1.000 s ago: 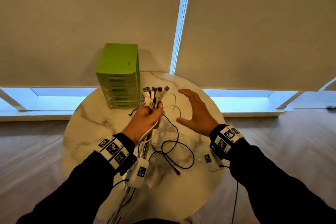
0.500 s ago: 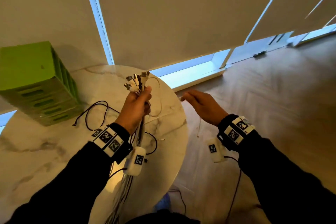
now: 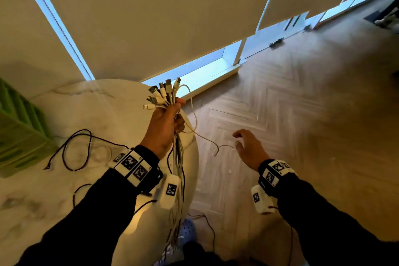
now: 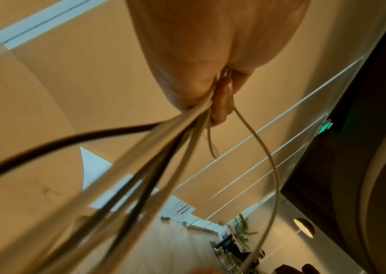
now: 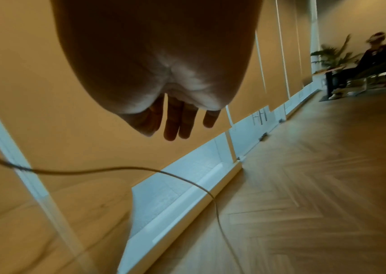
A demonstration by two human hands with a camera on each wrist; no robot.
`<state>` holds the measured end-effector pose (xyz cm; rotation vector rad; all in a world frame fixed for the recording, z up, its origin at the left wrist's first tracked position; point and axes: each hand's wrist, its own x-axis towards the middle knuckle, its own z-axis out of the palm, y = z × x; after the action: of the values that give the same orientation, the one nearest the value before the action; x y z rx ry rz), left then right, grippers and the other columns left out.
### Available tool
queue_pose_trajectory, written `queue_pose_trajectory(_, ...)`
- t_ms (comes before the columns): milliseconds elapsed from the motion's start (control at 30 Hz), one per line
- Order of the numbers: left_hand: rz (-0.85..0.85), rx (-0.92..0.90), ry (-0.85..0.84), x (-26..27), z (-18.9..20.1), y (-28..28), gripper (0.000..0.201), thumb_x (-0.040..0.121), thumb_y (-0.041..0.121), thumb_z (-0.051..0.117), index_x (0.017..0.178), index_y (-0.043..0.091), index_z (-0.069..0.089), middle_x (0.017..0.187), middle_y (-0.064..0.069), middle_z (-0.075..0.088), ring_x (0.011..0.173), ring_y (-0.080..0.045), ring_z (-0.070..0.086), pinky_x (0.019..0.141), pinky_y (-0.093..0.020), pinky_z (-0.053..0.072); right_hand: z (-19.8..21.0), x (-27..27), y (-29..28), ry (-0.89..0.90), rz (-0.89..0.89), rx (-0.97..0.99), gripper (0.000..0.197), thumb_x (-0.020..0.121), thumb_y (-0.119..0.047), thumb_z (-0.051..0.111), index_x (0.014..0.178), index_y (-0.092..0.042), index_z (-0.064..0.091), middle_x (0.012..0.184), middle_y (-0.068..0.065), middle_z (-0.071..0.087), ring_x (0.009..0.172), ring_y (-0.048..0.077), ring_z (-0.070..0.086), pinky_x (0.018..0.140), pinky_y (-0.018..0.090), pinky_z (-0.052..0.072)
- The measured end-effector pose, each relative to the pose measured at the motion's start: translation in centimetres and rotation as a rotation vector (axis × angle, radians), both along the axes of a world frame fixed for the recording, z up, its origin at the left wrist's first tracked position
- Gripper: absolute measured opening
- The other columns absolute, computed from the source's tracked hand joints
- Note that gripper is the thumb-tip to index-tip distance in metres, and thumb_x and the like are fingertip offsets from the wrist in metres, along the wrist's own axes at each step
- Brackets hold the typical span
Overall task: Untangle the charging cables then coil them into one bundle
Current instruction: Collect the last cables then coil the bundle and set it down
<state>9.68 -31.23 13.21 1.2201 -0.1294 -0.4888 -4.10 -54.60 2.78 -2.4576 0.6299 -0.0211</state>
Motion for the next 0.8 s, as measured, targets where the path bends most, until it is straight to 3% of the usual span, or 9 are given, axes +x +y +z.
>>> queue_pose_trajectory(100,-0.044,0.028,0.011,-0.9,-0.3,-1.3,0.029,0.104,0.010,0.045,0.091,0.018,0.070,0.064,0.002,0.036,0.048,-0.009,0.032,0.047,-0.024,0.027,3.1,1.8,2.5,-0.151,0.121,0.275,0.028,0.102,-0.016,0.050,0.130,-0.017,0.051,0.131,0.002,0.057,0.121,0.015,0.056,0.106,0.040,0.045)
queue_pose_trajectory(233,-0.116,0.098,-0.010,-1.8,-0.6,-1.8,0.026,0.104,0.016,0.050,0.098,0.022,0.075,0.061,-0.004,0.042,0.054,-0.014,0.042,0.048,-0.023,0.037,8.7,4.3,5.6,-0.222,0.088,0.779,0.037,0.107,-0.029,0.040,0.144,-0.035,0.035,0.136,-0.004,0.055,0.115,0.016,0.064,0.100,0.036,0.051)
queue_pose_trajectory(300,-0.146,0.117,-0.018,-2.0,-0.7,-1.7,0.027,0.103,0.020,0.053,0.093,0.027,0.077,0.060,-0.004,0.043,0.052,-0.013,0.045,0.049,-0.023,0.041,10.9,5.2,6.3,-0.242,0.077,0.877,0.039,0.107,-0.029,0.041,0.144,-0.037,0.034,0.134,-0.006,0.056,0.110,0.019,0.067,0.094,0.039,0.057)
queue_pose_trajectory(400,-0.159,0.143,-0.066,-1.9,-0.9,-1.4,0.032,0.102,0.024,0.056,0.079,0.031,0.078,0.058,-0.006,0.043,0.052,-0.015,0.043,0.052,-0.028,0.038,12.7,5.9,6.7,-0.173,0.135,0.777,0.051,0.102,-0.031,0.053,0.148,-0.030,0.031,0.136,0.000,0.055,0.105,0.021,0.069,0.085,0.042,0.061)
queue_pose_trajectory(533,-0.104,0.102,-0.086,-1.1,-0.9,-1.4,0.019,0.103,0.021,0.053,0.109,0.017,0.071,0.064,0.012,0.061,0.060,-0.005,0.058,0.059,-0.023,0.046,13.0,5.5,7.3,0.015,0.322,0.615,0.057,0.096,-0.046,0.059,0.145,-0.036,0.032,0.144,0.000,0.045,0.091,0.022,0.073,0.066,0.037,0.063)
queue_pose_trajectory(600,-0.051,0.086,-0.072,-0.2,-0.9,-1.3,0.020,0.103,0.022,0.054,0.115,0.015,0.069,0.074,0.011,0.068,0.070,-0.007,0.063,0.063,-0.022,0.049,12.6,5.2,7.8,0.061,0.396,0.491,0.060,0.095,-0.050,0.059,0.145,-0.030,0.032,0.139,0.001,0.051,0.078,0.017,0.075,0.065,0.030,0.061)
queue_pose_trajectory(633,-0.037,0.093,-0.087,0.2,-0.8,-1.3,0.020,0.102,0.023,0.056,0.115,0.017,0.070,0.071,0.005,0.064,0.066,-0.011,0.060,0.060,-0.023,0.047,12.4,5.1,8.1,0.070,0.424,0.402,0.058,0.095,-0.049,0.058,0.143,-0.026,0.034,0.133,0.000,0.058,0.073,0.013,0.074,0.067,0.025,0.059)
queue_pose_trajectory(700,-0.040,0.128,-0.139,0.7,-0.8,-1.2,0.020,0.101,0.027,0.058,0.113,0.020,0.072,0.060,-0.003,0.040,0.053,-0.014,0.039,0.051,-0.025,0.036,11.9,5.1,8.6,0.015,0.457,0.296,0.039,0.099,-0.042,0.055,0.131,-0.022,0.045,0.108,-0.005,0.068,0.065,0.006,0.071,0.068,0.018,0.055)
queue_pose_trajectory(800,0.014,0.102,-0.127,1.8,-0.6,-1.4,0.023,0.104,0.030,0.051,0.112,0.018,0.069,0.063,0.002,0.028,0.048,-0.010,0.024,0.048,-0.026,0.023,11.8,5.4,8.2,-0.160,0.485,0.161,0.017,0.105,-0.030,0.046,0.112,-0.017,0.054,0.078,-0.008,0.065,0.060,-0.003,0.061,0.059,0.009,0.045)
